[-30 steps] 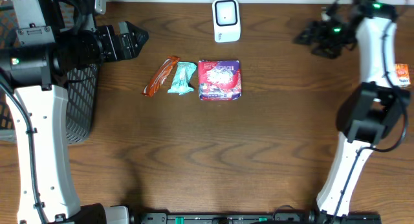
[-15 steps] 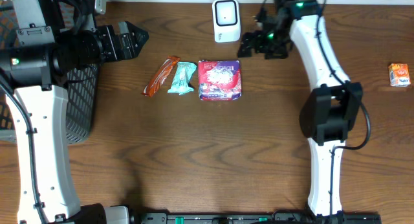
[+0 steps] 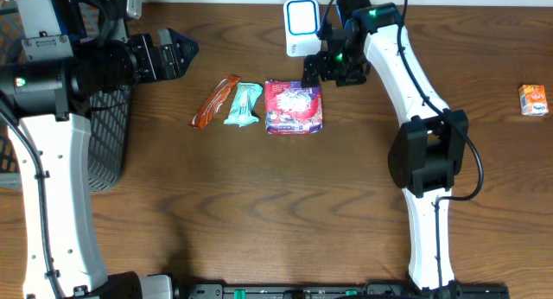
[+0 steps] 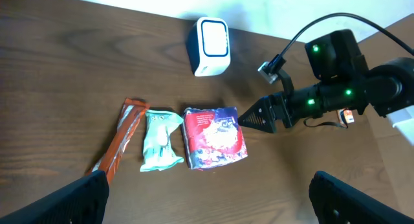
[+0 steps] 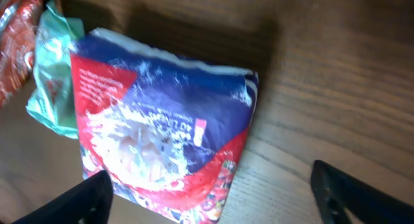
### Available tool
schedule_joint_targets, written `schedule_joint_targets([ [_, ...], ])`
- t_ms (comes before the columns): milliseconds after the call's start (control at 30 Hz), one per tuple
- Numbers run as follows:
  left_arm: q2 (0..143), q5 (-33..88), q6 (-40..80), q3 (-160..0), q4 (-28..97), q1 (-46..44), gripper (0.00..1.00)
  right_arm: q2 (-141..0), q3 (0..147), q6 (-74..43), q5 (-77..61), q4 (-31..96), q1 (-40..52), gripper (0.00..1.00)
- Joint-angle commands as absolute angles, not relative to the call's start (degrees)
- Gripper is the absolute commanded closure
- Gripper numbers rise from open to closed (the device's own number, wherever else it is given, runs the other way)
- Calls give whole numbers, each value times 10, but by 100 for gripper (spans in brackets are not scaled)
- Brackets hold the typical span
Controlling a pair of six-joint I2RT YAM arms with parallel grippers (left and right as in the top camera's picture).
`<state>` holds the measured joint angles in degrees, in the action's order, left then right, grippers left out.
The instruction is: Scan the item barcode
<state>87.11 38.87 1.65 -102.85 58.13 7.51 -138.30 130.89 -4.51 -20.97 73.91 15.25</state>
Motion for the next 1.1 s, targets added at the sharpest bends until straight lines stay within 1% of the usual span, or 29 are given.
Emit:
schedule_joint_targets([
  [0,873,394,15,-1031,582,76,2,-1380,1282,-42,-244,738,156,15],
  [100,873,394,15,-1031,582,76,2,-1380,1250,-42,-251,727,158,21],
  [267,873,394,15,-1031,582,76,2,-1380,1184,-42,-286,681,162,22],
  [333,873,394,15,-1031,582,76,2,-1380,1163,-42,-291,664,163,28],
  [433,873,394,15,-1031,582,76,2,-1380,1145,-42,-291,649,164,42],
  [533,873,394,15,-1031,582,76,2,-1379,1144,-42,-290,651,164,62],
  [633,873,394,15,-1031,582,76,2,-1371,1153,-42,-285,654,163,90],
  [667,873,394,15,-1031,582,76,2,-1369,1160,-42,-282,657,161,98],
  [700,873,394,15,-1031,582,76,2,-1366,1169,-43,-273,664,159,99],
  [800,873,394,15,-1031,582,76,2,-1355,1210,-54,-212,693,158,99],
  [1067,873,394,15,-1031,582,76,2,-1340,1336,-142,131,802,173,99],
])
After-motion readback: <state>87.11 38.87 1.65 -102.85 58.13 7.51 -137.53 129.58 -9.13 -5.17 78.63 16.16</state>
